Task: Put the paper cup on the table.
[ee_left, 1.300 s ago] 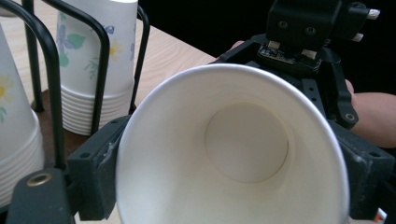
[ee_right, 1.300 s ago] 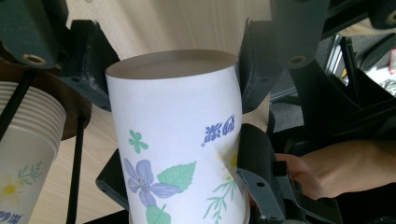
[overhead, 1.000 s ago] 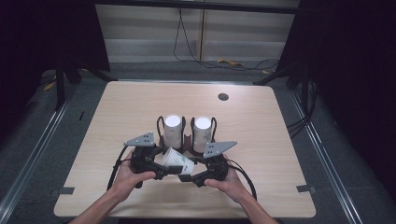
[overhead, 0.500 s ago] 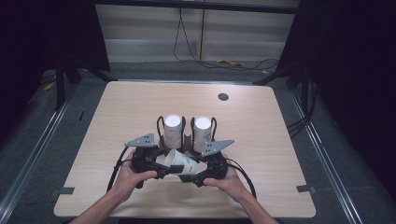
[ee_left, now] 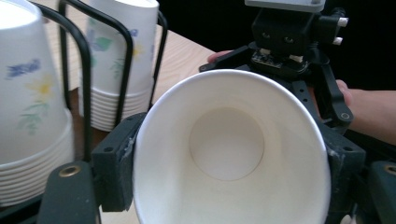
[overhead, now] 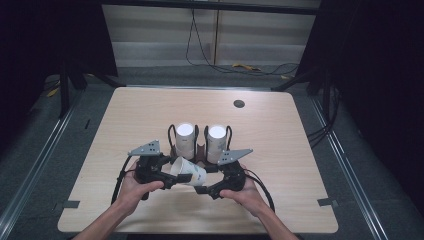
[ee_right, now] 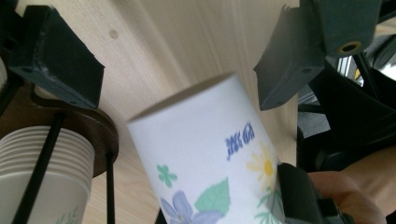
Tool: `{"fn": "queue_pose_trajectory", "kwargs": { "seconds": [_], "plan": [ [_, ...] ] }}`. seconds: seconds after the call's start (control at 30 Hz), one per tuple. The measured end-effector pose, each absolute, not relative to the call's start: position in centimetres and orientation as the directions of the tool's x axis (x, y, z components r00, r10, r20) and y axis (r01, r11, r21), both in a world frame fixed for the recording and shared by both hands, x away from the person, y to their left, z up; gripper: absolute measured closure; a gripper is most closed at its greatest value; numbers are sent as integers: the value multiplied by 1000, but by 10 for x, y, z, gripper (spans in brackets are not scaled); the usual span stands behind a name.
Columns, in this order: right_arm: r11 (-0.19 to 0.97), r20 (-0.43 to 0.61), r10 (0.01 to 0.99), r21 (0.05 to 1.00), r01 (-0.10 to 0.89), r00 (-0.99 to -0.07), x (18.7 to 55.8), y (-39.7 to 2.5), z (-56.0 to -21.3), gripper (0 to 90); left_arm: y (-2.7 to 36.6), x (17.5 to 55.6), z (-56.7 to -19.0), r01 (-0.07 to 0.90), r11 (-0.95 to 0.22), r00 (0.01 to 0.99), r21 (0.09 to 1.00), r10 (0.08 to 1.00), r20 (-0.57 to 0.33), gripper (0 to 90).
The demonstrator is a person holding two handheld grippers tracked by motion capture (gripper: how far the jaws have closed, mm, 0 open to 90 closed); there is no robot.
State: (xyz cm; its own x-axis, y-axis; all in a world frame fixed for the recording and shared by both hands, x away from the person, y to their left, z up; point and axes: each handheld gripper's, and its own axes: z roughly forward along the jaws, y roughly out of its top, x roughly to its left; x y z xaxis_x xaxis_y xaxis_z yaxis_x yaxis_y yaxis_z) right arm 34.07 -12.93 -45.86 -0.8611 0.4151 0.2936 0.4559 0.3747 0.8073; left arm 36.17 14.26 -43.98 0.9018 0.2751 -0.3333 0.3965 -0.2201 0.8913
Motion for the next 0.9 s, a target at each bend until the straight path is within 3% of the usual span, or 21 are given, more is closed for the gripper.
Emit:
{"fn": "queue_pose_trajectory", "kwargs": {
  "seconds": [0.9],
  "plan": [
    [343, 287, 496, 803, 488, -819, 331, -155, -452, 159, 174, 362, -434, 374, -281, 879, 884, 411, -241, 265]
  ]
}}
